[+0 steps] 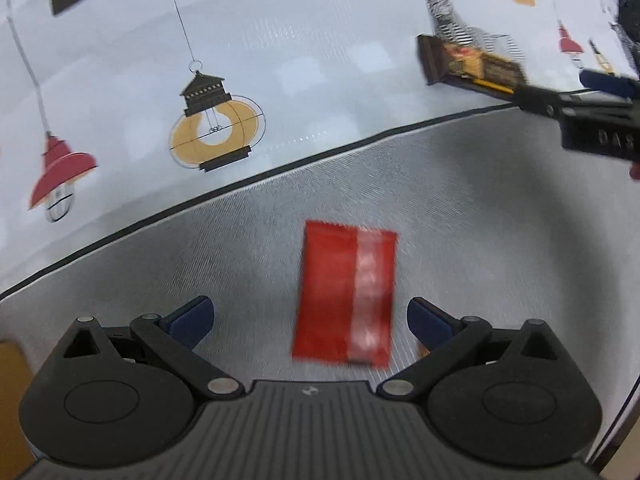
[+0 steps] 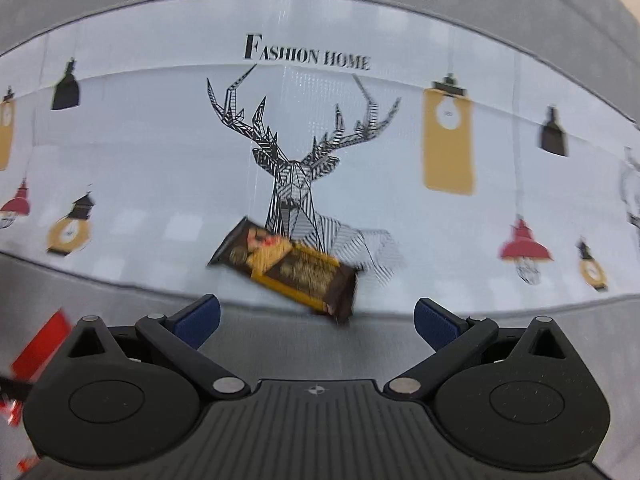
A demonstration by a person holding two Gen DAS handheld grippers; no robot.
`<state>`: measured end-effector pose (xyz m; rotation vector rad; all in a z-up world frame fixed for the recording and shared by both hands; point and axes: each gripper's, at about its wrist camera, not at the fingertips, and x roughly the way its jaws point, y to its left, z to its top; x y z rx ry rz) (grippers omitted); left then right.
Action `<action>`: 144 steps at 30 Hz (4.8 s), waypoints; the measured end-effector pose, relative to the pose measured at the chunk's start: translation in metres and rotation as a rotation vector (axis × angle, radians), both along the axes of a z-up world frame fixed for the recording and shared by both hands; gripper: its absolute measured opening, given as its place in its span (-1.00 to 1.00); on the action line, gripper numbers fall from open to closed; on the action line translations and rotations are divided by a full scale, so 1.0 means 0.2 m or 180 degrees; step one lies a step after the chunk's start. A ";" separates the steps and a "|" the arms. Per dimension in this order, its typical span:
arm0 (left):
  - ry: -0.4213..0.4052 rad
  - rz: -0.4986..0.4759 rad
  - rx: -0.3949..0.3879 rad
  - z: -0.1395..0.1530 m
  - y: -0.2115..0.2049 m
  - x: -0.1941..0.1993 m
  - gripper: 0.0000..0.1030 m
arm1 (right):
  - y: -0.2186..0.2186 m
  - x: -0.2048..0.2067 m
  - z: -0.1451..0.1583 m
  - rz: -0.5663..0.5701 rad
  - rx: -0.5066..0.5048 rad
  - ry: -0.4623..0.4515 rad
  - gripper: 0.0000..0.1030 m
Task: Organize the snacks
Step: 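Grasp the red wafer pack with left tool while right tool grasps dark cracker pack, then carry the red wafer pack and dark cracker pack over the box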
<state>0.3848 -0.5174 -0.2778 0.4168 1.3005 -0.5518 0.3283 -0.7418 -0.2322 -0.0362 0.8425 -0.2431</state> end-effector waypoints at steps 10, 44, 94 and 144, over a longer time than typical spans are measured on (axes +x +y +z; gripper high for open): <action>-0.0119 0.0055 0.0031 -0.04 0.08 0.16 1.00 | -0.06 0.39 -0.20 0.0191 0.0102 0.0335 0.99; -0.0648 0.0714 -0.0697 0.89 0.87 -0.43 -0.07 | 0.45 -0.82 0.29 -0.0989 0.1734 -0.0926 -0.20; -0.1300 0.1563 -0.1146 1.36 2.52 -1.77 -0.07 | 2.51 -1.74 1.03 0.0698 0.1743 -0.0499 -0.20; -0.1239 0.1700 -0.0892 1.24 2.46 -1.03 -0.07 | 2.48 -1.10 0.80 0.0544 0.1700 -0.0168 -0.20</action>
